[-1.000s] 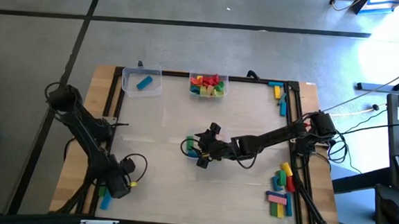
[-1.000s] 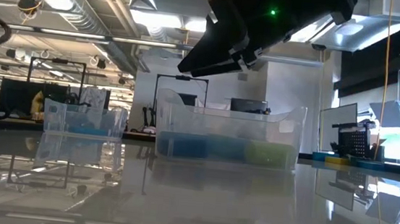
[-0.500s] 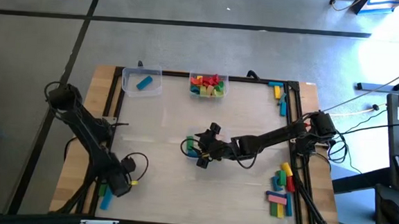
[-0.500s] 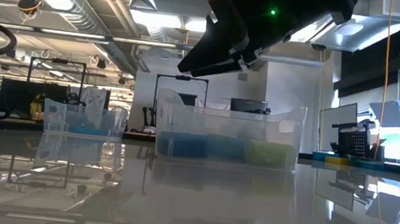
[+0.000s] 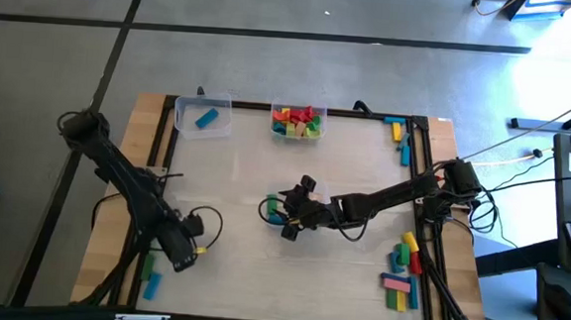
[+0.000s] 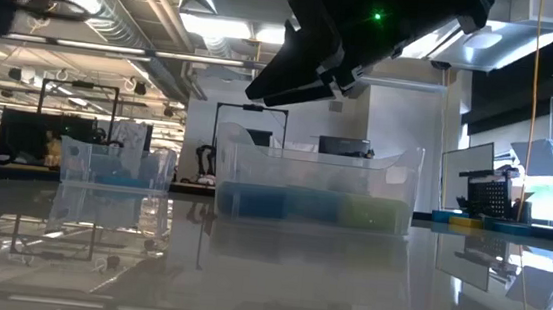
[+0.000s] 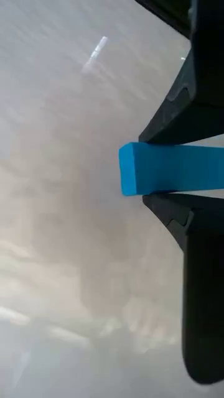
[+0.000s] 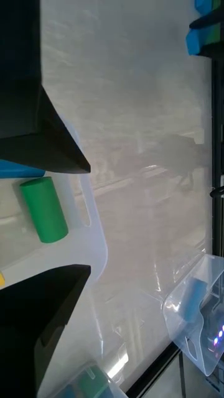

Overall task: Sort blocks by size
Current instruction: Put the blue rectangular block into the top left transparent bin

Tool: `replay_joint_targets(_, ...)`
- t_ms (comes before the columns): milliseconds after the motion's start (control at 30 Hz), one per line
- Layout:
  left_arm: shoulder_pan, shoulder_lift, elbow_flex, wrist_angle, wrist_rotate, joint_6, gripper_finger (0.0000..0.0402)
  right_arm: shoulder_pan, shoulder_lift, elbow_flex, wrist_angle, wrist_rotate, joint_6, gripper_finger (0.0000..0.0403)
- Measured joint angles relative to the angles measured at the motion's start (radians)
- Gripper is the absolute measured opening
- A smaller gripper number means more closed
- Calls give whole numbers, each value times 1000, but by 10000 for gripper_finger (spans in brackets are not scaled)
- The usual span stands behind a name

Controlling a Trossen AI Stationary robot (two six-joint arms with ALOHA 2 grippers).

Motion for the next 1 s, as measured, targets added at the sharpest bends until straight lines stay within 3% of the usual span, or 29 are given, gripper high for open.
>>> replay_joint_targets(333, 174, -176, 0, -37, -216, 226, 106, 0, 0, 0, 0, -9, 14, 248)
replay_joint_targets(733, 423, -300, 1, -33, -594, 510, 110, 0, 0, 0, 0, -9, 14, 248)
replay_joint_targets(1000, 653, -314, 2, -31, -699, 653, 118, -1, 26, 2, 14, -7, 14, 248)
